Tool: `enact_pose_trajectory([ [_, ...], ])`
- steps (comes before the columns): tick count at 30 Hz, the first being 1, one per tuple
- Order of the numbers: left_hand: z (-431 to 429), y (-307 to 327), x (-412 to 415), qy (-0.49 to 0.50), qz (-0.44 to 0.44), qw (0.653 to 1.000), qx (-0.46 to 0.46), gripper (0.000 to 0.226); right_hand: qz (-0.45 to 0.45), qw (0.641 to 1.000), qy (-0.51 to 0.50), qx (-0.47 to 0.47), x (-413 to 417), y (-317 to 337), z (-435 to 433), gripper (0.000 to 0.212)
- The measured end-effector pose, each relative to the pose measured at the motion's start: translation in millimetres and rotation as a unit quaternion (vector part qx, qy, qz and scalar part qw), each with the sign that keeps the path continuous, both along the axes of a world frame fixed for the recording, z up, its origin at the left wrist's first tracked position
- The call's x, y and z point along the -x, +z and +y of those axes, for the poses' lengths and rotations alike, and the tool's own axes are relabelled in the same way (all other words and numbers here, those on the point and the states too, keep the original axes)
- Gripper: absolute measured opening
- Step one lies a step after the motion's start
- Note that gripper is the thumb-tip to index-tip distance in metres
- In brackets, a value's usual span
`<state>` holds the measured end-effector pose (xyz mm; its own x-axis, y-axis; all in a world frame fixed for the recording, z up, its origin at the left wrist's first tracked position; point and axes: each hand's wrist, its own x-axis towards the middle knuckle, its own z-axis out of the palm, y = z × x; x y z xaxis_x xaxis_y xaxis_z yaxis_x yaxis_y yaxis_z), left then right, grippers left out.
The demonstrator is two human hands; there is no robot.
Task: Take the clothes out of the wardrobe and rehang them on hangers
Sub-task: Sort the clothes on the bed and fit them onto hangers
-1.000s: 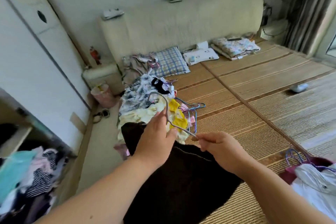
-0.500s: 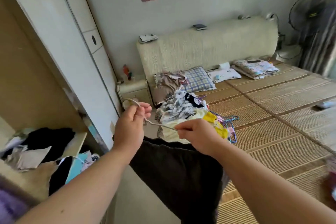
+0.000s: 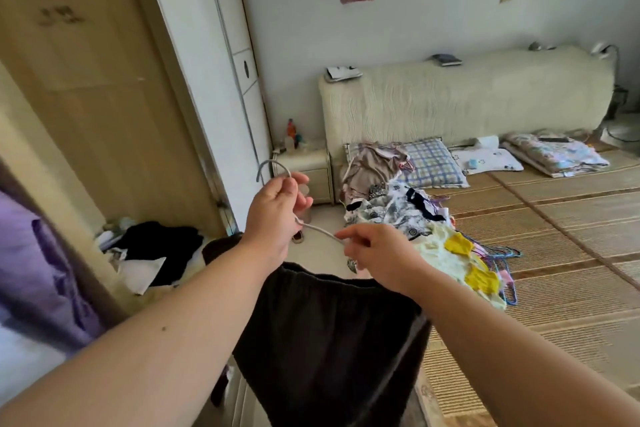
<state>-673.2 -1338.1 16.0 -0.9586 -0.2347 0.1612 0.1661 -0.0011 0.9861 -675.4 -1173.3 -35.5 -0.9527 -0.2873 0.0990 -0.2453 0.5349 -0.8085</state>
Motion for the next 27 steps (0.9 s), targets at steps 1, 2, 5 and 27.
enact_pose_trajectory([
  [1,0.7,-0.7,10.4,-0.005,-0.001,1.000,0.002,0.031,-0.006,1.000,0.006,-0.001,9.2,-1.9,0.2,0.023],
  [2,2.0,-2.3,20.6,-0.009,0.001,1.000,0.010,0.031,-0.010,1.000,0.010,-0.003,18.0,-3.7,1.3,0.024],
  [5,8.6,-10.3,65.1,-0.021,-0.003,0.999,0.043,0.032,-0.027,1.000,0.008,0.004,57.5,-15.2,10.4,0.024],
  [27,100.1,-96.6,428.1,-0.150,-0.148,0.971,0.110,0.029,-0.061,0.984,-0.154,-0.063,360.6,-100.1,135.3,0.043],
])
